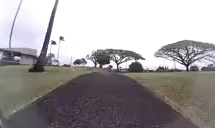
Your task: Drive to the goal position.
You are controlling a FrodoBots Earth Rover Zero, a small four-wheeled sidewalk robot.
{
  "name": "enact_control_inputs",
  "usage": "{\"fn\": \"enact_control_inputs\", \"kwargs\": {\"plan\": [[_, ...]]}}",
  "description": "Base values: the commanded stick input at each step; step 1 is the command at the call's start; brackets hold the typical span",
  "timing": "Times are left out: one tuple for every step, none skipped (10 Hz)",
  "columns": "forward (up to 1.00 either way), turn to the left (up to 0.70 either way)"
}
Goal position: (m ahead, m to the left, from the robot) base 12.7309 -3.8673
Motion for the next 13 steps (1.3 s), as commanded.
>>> {"fn": "enact_control_inputs", "kwargs": {"plan": [[0.7, 0.0], [0.7, 0.0], [0.7, 0.0], [0.7, 0.0], [0.7, 0.0], [0.7, 0.0], [0.7, 0.0], [0.7, 0.0], [0.7, 0.0], [0.7, 0.0], [0.7, 0.0], [0.7, 0.0], [0.7, 0.0]]}}
